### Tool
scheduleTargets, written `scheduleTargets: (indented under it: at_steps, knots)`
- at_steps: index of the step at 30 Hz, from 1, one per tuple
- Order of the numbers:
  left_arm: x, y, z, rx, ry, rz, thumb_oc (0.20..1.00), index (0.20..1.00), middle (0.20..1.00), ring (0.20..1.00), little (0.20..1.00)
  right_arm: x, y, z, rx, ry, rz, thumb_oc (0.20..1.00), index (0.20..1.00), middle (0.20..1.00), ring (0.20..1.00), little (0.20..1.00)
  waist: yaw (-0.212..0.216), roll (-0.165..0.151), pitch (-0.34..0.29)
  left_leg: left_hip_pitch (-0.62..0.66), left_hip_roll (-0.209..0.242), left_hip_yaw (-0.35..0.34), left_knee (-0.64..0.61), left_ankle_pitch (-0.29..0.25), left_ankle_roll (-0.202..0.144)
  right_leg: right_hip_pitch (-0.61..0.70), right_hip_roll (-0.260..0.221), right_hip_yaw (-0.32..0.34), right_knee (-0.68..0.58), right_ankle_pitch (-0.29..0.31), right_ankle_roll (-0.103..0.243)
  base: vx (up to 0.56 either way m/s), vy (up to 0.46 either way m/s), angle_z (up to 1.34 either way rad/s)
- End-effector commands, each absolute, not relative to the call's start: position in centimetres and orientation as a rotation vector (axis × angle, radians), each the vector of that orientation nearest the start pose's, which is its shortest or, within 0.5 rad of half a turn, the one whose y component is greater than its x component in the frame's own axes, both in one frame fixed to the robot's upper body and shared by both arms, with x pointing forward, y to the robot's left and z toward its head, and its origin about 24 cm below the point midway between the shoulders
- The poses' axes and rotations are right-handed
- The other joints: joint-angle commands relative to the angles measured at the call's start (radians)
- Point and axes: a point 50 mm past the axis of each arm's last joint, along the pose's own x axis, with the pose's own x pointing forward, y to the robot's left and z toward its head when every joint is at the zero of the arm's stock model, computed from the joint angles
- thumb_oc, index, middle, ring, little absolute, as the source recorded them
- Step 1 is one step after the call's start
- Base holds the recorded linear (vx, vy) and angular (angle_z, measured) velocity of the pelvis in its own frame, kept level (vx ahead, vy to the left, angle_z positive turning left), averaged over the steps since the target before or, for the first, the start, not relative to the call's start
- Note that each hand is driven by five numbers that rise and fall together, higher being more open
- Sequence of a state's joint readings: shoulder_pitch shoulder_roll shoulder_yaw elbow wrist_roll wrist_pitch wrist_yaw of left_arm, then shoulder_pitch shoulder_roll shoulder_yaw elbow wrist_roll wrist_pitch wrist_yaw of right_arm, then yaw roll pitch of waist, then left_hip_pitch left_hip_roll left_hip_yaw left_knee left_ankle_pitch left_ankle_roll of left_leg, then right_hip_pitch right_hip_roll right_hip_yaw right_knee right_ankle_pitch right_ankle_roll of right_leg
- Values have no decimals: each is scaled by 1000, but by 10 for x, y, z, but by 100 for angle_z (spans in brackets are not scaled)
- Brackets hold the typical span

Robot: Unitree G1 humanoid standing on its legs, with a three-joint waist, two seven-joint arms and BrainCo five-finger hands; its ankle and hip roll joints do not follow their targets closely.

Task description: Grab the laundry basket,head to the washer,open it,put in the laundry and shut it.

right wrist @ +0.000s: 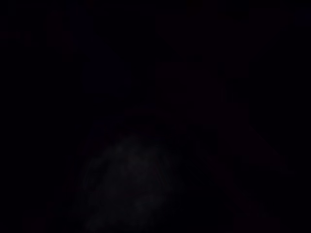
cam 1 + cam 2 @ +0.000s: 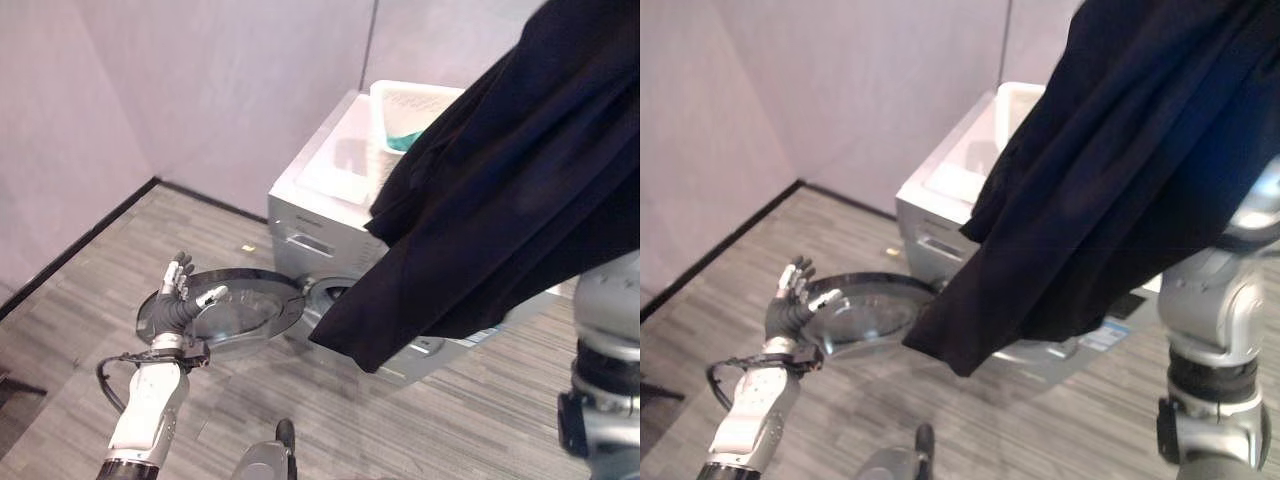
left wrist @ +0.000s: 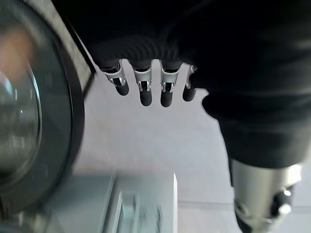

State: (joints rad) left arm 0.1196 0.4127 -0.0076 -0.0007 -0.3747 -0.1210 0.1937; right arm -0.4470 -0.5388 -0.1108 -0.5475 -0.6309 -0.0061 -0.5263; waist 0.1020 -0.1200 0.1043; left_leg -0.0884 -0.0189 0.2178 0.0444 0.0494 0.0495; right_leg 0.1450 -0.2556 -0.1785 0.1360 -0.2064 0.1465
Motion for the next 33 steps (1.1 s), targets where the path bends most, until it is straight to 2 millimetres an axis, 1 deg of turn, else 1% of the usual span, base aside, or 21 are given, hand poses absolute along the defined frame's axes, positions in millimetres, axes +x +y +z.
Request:
scheduleTargets:
  at_steps: [1, 3, 6, 8, 9, 10, 11, 12, 13, 16, 19, 20, 21, 22, 24, 25, 26, 27, 28, 30, 33]
  knots:
    - [225, 241, 71, 94, -145, 209, 1000, 1000, 1000, 1000, 1000, 210, -182, 303, -721, -1366, -539, 200, 200, 200, 200, 200, 10, 18, -69, 33, 22, -53, 64, -193, 43, -7, 13, -33, -30, 132, -16, -33, -129, -66]
    - [222, 239, 68, 120, -130, 188, 1000, 1000, 1000, 1000, 1000, 211, -176, 270, -565, -1225, -315, 200, 200, 200, 200, 200, -6, 20, -59, 14, 52, -41, 77, -176, 21, 14, 41, -38, -89, 93, -28, -61, -181, -39]
    - [224, 235, 69, 168, -128, 160, 1000, 1000, 1000, 1000, 1000, 210, -168, 252, -520, -1145, -188, 200, 200, 200, 200, 200, -16, 20, -42, -4, 67, -48, 82, -157, 3, 20, 59, -50, -113, 78, -37, -65, -129, 5]
    - [228, 229, 77, 219, -157, 115, 1000, 1000, 1000, 1000, 1000, 211, -164, 241, -479, -1087, -128, 200, 200, 200, 200, 200, -23, 23, -31, -16, 75, -59, 81, -142, -9, 24, 72, -59, -126, 73, -43, -74, -97, 18]
    - [230, 224, 84, 237, -187, 70, 1000, 1000, 1000, 1000, 1000, 213, -161, 237, -450, -1061, -88, 200, 200, 200, 200, 200, -26, 24, -21, -21, 79, -62, 84, -140, -17, 25, 77, -60, -123, 65, -46, -64, -63, 23]
    - [230, 224, 85, 237, -188, 70, 1000, 1000, 1000, 1000, 1000, 213, -161, 237, -450, -1062, -88, 200, 200, 200, 200, 200, -26, 24, -21, -24, 80, -63, 83, -135, -16, 22, 78, -61, -124, 68, -47, -97, -74, 25]
    - [234, 214, 89, 212, -196, -14, 1000, 1000, 1000, 1000, 1000, 214, -157, 233, -443, -1036, -39, 200, 200, 200, 200, 200, -30, 31, -15, -34, 85, -68, 80, -122, -25, 21, 87, -66, -128, 63, -51, -80, -61, 20]
    - [237, 209, 91, 205, -200, -60, 1000, 1000, 1000, 1000, 1000, 213, -156, 232, -431, -1028, -25, 200, 200, 200, 200, 200, -34, 36, -16, -37, 87, -73, 77, -116, -29, 23, 91, -70, -131, 59, -53, -69, -63, 16]
    - [237, 209, 92, 204, -200, -62, 1000, 1000, 1000, 1000, 1000, 213, -156, 232, -431, -1028, -26, 200, 200, 200, 200, 200, -34, 36, -16, -38, 87, -75, 77, -115, -29, 24, 92, -72, -132, 59, -54, -27, -38, 24]
    - [245, 189, 103, 203, -227, -197, 1000, 1000, 1000, 1000, 1000, 215, -153, 234, -406, -1025, -11, 200, 200, 200, 200, 200, -43, 44, -17, -34, 90, -86, 61, -99, -37, 31, 101, -80, -138, 57, -58, -28, -36, 26]
    - [253, 162, 104, 184, -205, -332, 1000, 1000, 1000, 1000, 1000, 220, -147, 240, -393, -1045, -8, 200, 200, 200, 200, 200, -53, 53, -21, -22, 93, -87, 40, -88, -40, 31, 107, -74, -138, 54, -61, -33, -38, 11]
    - [256, 140, 101, 162, -179, -431, 1000, 1000, 1000, 1000, 1000, 224, -142, 248, -387, -1074, -22, 200, 200, 200, 200, 200, -59, 60, -26, -10, 96, -84, 27, -83, -41, 30, 112, -66, -139, 51, -64, -22, -35, 3]
    - [256, 140, 101, 162, -180, -431, 1000, 1000, 1000, 1000, 1000, 224, -142, 248, -388, -1075, -24, 200, 200, 200, 200, 200, -58, 61, -25, -9, 96, -84, 26, -83, -41, 30, 112, -65, -139, 51, -64, -11, -46, -8]
    - [260, 121, 95, 111, -147, -478, 1000, 1000, 1000, 1000, 1000, 226, -139, 253, -375, -1093, -36, 200, 200, 200, 200, 200, -66, 63, -25, 0, 99, -81, 24, -80, -41, 30, 115, -59, -138, 50, -67, 1, -34, -15]
    - [264, 103, 93, 92, -130, -525, 1000, 1000, 1000, 1000, 1000, 228, -138, 255, -347, -1096, -51, 200, 200, 200, 200, 200, -74, 66, -26, 8, 102, -80, 18, -76, -43, 32, 119, -56, -140, 49, -71, 6, -36, -10]
    - [266, 97, 91, 78, -120, -536, 1000, 1000, 1000, 1000, 1000, 228, -138, 255, -331, -1094, -54, 200, 200, 200, 200, 200, -79, 66, -26, 10, 102, -79, 16, -75, -43, 35, 120, -56, -142, 48, -72, 3, -26, -5]
    - [267, 86, 88, 49, -100, -555, 1000, 1000, 1000, 1000, 1000, 228, -136, 257, -307, -1099, -59, 200, 200, 200, 200, 200, -85, 66, -26, 12, 102, -78, 15, -73, -44, 37, 121, -54, -143, 48, -74, 0, -16, -5]
    - [268, 85, 89, 48, -101, -555, 1000, 1000, 1000, 1000, 1000, 228, -137, 257, -309, -1100, -61, 200, 200, 200, 200, 200, -83, 67, -24, 12, 102, -78, 14, -72, -44, 37, 122, -55, -143, 48, -74, -9, -16, -6]
    - [269, 75, 88, 20, -91, -572, 1000, 1000, 1000, 1000, 1000, 229, -135, 260, -295, -1108, -69, 200, 200, 200, 200, 200, -90, 68, -24, 14, 102, -78, 12, -70, -46, 36, 124, -54, -142, 48, -75, -7, -12, -5]
    - [275, 58, 94, -36, -107, -579, 1000, 1000, 1000, 1000, 1000, 229, -133, 265, -285, -1137, -91, 200, 200, 200, 200, 200, -96, 73, -21, 19, 102, -77, 1, -64, -48, 36, 126, -58, -142, 48, -77, 1, -4, 2]
    - [280, 49, 103, -75, -143, -555, 1000, 1000, 1000, 1000, 1000, 229, -133, 266, -281, -1146, -110, 200, 200, 200, 200, 200, -101, 74, -23, 24, 102, -76, -8, -58, -50, 40, 129, -63, -147, 49, -80, 0, 0, 0]
